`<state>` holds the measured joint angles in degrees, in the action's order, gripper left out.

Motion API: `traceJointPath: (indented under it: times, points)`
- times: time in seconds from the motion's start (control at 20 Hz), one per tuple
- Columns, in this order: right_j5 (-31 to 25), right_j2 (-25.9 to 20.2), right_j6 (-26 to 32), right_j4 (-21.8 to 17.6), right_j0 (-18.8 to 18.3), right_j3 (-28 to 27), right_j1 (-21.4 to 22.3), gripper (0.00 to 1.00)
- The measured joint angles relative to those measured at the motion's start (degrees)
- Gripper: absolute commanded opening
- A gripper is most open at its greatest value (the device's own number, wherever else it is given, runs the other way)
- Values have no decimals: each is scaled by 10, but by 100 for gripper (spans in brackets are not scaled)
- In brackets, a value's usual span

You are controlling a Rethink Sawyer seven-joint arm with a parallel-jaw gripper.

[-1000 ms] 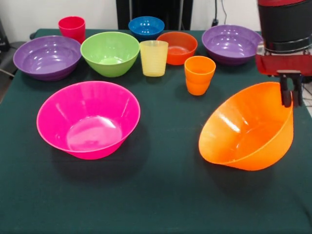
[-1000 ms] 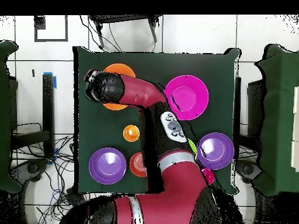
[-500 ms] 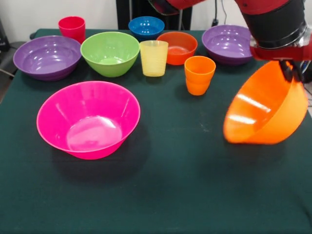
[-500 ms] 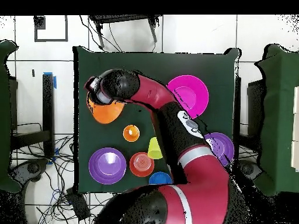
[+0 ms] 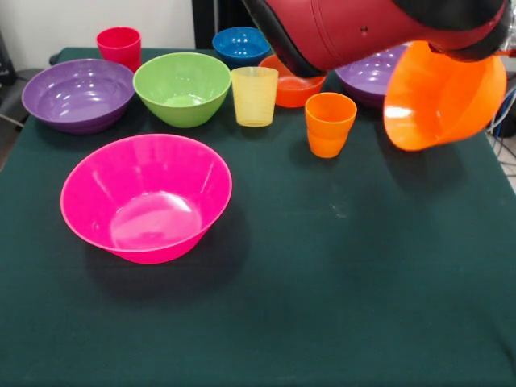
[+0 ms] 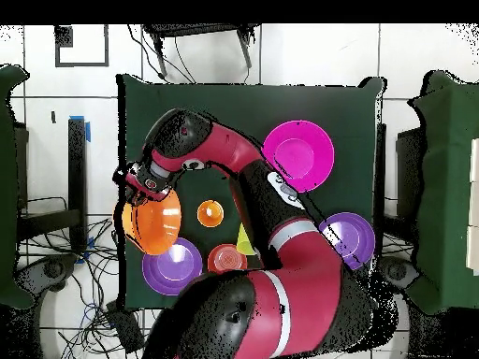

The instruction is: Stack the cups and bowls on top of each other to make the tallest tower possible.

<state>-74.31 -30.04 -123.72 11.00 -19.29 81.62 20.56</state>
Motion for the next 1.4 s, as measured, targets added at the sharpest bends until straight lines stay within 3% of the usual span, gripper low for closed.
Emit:
traceJointPath:
  times: [0.2, 0.55, 0.95, 1.4]
  points:
    - [-73, -2, 0, -1, -7, -24, -24, 0]
    - [-110, -14, 0, -9, -39, -32, -46, 0]
    - [-141, -72, 0, -6, -94, -19, -26, 0]
    - [-215, -155, 0, 32, -104, -26, 2, 0]
